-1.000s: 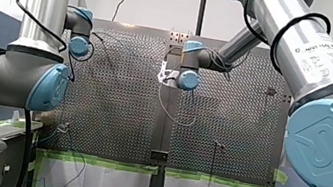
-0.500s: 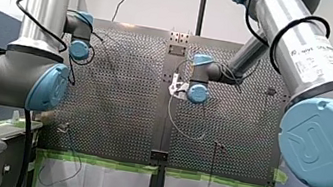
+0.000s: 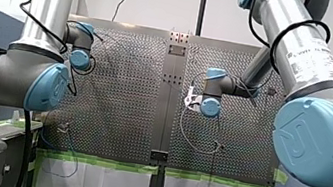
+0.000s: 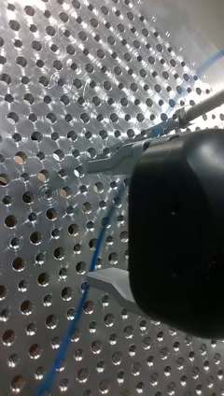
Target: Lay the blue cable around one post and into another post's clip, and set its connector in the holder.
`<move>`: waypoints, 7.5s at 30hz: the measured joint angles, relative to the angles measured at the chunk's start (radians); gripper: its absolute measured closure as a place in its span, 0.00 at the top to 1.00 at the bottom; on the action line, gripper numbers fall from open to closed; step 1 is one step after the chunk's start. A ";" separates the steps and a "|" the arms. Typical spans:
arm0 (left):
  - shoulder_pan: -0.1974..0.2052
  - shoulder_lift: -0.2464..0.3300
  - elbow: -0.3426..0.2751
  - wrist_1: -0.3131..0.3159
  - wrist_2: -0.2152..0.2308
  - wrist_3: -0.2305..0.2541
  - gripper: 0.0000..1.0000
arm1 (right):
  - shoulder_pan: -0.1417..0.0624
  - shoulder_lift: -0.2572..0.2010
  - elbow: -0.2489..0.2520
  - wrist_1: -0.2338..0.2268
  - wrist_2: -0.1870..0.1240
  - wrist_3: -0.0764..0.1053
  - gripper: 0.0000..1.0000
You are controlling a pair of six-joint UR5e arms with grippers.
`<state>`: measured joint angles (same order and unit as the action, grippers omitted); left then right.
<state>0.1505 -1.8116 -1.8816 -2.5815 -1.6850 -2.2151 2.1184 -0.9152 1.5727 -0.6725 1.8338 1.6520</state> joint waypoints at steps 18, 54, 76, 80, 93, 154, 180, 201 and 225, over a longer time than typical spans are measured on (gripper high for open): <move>-0.012 0.000 0.000 -0.002 0.001 0.000 1.00 | -0.150 0.001 0.150 -0.146 -0.009 0.004 0.00; -0.046 0.000 0.000 -0.005 -0.004 0.000 1.00 | -0.333 0.116 0.465 -0.363 0.024 -0.001 0.00; -0.063 0.000 0.000 -0.005 -0.004 0.000 1.00 | -0.416 0.204 0.335 -0.354 -0.173 0.095 0.00; -0.068 0.000 0.000 -0.005 -0.004 0.000 1.00 | -0.437 0.205 0.323 -0.375 -0.205 0.097 0.00; -0.078 0.001 0.000 -0.006 -0.004 -0.003 1.00 | -0.465 0.212 0.321 -0.452 -0.314 0.146 0.00; -0.076 0.322 -0.241 -0.250 -0.119 0.153 1.00 | -0.461 0.252 0.315 -0.385 -0.626 0.140 0.00; -0.085 0.536 -0.032 -0.464 -0.059 0.368 1.00 | -0.460 0.252 0.312 -0.379 -0.627 0.138 0.00; -0.142 0.509 0.135 -0.631 -0.037 0.535 1.00 | -0.455 0.252 0.310 -0.371 -0.626 0.140 0.00; -0.191 0.500 0.296 -0.844 -0.212 0.654 1.00 | -0.453 0.252 0.310 -0.367 -0.626 0.139 0.00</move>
<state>-0.0403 -1.3114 -1.5857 -3.4254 -1.8969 -1.5616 1.6651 -0.6636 1.8825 -1.0391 1.2074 1.7912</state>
